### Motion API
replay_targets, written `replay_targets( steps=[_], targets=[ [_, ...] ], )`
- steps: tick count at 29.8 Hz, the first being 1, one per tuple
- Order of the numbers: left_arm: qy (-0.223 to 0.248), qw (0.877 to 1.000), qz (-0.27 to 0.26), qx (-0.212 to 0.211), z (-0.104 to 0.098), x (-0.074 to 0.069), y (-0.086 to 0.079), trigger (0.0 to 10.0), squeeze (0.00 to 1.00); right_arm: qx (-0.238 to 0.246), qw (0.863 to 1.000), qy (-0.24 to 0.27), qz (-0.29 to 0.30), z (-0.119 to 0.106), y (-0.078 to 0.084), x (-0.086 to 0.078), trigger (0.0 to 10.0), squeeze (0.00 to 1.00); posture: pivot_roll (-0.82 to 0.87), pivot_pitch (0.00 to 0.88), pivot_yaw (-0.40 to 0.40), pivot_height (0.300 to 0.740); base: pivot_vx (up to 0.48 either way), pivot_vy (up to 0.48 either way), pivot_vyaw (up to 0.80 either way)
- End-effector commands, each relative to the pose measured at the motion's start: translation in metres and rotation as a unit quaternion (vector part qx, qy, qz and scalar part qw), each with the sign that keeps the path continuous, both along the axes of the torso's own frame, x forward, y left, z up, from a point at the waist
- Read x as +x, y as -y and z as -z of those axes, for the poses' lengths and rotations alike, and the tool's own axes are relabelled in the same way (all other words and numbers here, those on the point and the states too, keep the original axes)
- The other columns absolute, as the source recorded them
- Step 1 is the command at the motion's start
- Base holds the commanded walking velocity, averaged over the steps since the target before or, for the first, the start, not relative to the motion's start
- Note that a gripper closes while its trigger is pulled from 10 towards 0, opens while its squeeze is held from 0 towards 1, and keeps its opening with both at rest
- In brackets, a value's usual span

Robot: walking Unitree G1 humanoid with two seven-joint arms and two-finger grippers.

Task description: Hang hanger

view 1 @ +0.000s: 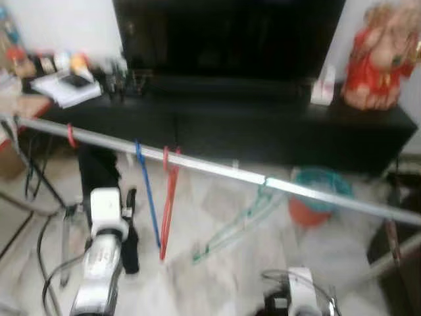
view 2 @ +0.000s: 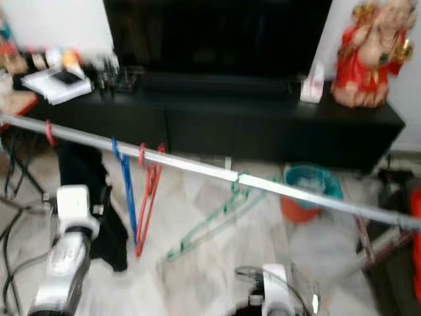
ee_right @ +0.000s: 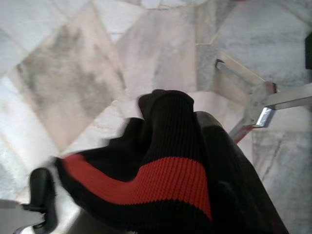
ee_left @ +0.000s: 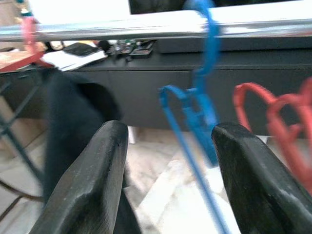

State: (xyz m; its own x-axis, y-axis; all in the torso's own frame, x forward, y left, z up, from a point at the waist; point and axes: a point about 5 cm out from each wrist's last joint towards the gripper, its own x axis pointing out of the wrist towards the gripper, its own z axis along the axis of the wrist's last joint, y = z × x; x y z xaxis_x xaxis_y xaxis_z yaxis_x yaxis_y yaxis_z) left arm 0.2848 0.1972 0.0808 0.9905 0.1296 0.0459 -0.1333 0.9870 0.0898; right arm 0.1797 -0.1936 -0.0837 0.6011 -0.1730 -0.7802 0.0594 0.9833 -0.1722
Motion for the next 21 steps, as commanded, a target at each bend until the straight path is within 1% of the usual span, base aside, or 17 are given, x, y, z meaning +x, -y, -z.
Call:
replay_targets(
  steps=[1,4,7,8,13,14,15,16,17,19,20,21],
  targets=[
    [-0.003,1.0,0.005,-0.005,0.002,-0.001,0.004,10.0,0.0,-0.008,1.0,0.006,0.004,-0.002,0.006,0.002,10.0,0.0,-0.02,0.0,0.001,0.74,0.0,0.0,0.0],
    [-0.008,1.0,0.006,-0.004,0.004,-0.004,0.003,10.0,0.0,-0.008,1.0,0.009,0.0,-0.002,0.004,0.003,10.0,0.0,-0.02,0.0,0.0,0.74,0.0,0.0,0.0],
    [-0.029,0.999,0.009,-0.008,0.01,-0.008,0.001,10.0,0.0,-0.009,1.0,0.013,-0.001,-0.003,0.002,0.005,10.0,0.0,-0.01,0.0,-0.003,0.74,0.0,0.0,0.0],
    [-0.029,0.999,0.009,-0.008,0.01,-0.008,0.001,10.0,0.0,-0.009,1.0,0.013,-0.001,-0.003,0.002,0.005,10.0,0.0,-0.01,0.0,-0.003,0.74,0.0,0.0,0.0],
    [-0.058,0.998,0.001,-0.039,0.017,-0.007,-0.001,10.0,0.0,-0.011,1.0,0.015,-0.007,-0.004,0.0,0.007,10.0,0.0,-0.01,0.0,-0.004,0.74,0.0,0.0,0.0],
    [-0.066,0.997,0.003,-0.044,0.018,-0.006,0.0,10.0,0.0,-0.01,1.0,0.016,-0.007,-0.004,0.0,0.007,10.0,0.0,-0.02,0.0,-0.001,0.74,0.0,0.0,0.0],
    [-0.076,0.995,0.017,-0.054,0.018,-0.002,0.001,10.0,0.0,-0.011,1.0,0.017,-0.007,-0.004,0.0,0.008,10.0,0.0,-0.02,0.0,-0.001,0.74,0.0,0.0,0.0],
    [-0.076,0.995,0.017,-0.054,0.018,-0.002,0.001,10.0,0.0,-0.011,1.0,0.017,-0.007,-0.004,0.0,0.008,10.0,0.0,-0.02,0.0,-0.001,0.74,0.0,0.0,0.0],
    [-0.094,0.993,0.039,-0.055,0.017,0.004,0.004,10.0,0.0,-0.011,1.0,0.018,-0.007,-0.005,0.0,0.008,10.0,0.0,-0.02,0.0,-0.001,0.74,0.0,0.0,0.0],
    [-0.105,0.991,0.054,-0.057,0.016,0.007,0.006,10.0,0.0,-0.011,1.0,0.019,-0.007,-0.005,0.0,0.008,10.0,0.0,-0.01,0.0,-0.001,0.74,0.0,0.0,0.0],
    [-0.105,0.991,0.056,-0.054,0.014,0.009,0.005,10.0,0.0,-0.011,1.0,0.019,-0.007,-0.005,0.0,0.008,10.0,0.0,-0.01,0.0,-0.001,0.74,0.0,0.0,0.0],
    [-0.108,0.991,0.059,-0.043,0.009,0.017,0.004,10.0,0.0,-0.011,1.0,0.02,-0.006,-0.005,0.0,0.008,10.0,0.0,-0.01,0.0,0.0,0.74,0.0,0.0,0.0]
  ],
)
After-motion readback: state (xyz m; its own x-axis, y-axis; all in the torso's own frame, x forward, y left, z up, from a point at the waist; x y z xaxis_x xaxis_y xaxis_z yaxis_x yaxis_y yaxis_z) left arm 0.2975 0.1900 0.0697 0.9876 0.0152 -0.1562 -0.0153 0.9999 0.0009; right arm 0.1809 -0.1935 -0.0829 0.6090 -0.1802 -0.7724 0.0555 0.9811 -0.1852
